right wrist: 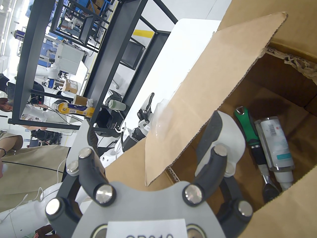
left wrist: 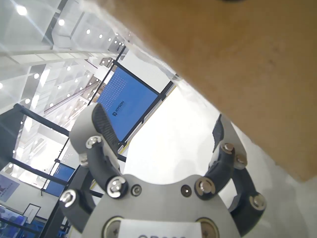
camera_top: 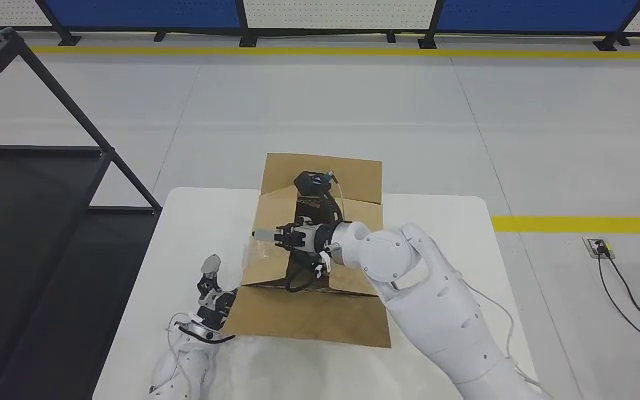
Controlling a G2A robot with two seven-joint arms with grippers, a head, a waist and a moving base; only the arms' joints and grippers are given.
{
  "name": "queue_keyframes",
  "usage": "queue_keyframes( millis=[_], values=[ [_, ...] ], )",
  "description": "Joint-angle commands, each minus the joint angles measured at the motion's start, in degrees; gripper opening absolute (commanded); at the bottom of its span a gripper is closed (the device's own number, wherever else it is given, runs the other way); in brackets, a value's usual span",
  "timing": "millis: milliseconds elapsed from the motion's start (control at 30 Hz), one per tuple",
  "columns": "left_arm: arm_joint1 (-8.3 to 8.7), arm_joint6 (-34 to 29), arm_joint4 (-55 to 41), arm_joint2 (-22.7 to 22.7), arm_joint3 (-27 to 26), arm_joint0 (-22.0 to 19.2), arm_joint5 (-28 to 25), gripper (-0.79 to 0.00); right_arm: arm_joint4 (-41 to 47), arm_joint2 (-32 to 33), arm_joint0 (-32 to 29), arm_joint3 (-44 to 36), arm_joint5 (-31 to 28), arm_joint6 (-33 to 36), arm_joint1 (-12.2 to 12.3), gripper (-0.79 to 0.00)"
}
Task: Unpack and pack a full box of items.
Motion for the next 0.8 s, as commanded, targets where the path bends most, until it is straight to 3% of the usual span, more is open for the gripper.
queue_keyframes(
  millis=[0,400,500,533,700,767],
  values=[
    [-0.02,0.2,-0.3,0.2,-0.3,0.1,0.2,0.0,0.0,0.1,-0.1,-0.1,0.0,0.1,0.0,0.0],
    [-0.28,4.5,-4.3,0.8,-0.9,0.5,1.9,-0.009,-0.2,0.2,-0.5,-0.5,0.1,0.0,0.1,0.0],
    [-0.24,5.6,-4.6,0.8,-0.6,0.6,2.1,-0.212,-0.4,0.2,-0.7,-0.8,0.2,-0.1,0.1,0.0],
    [-0.22,6.0,-4.7,0.9,-0.5,0.7,2.0,-0.413,-0.5,0.2,-0.7,-0.9,0.2,-0.1,0.1,0.0],
    [-0.08,7.4,-5.0,0.8,-0.2,0.9,2.1,-0.708,-0.6,0.2,-0.9,-1.2,0.3,0.0,0.1,0.0],
    [-0.05,7.9,-5.0,0.8,0.0,1.1,2.2,-0.785,-0.7,0.3,-1.0,-1.3,0.3,-0.1,0.2,0.0]
  ],
)
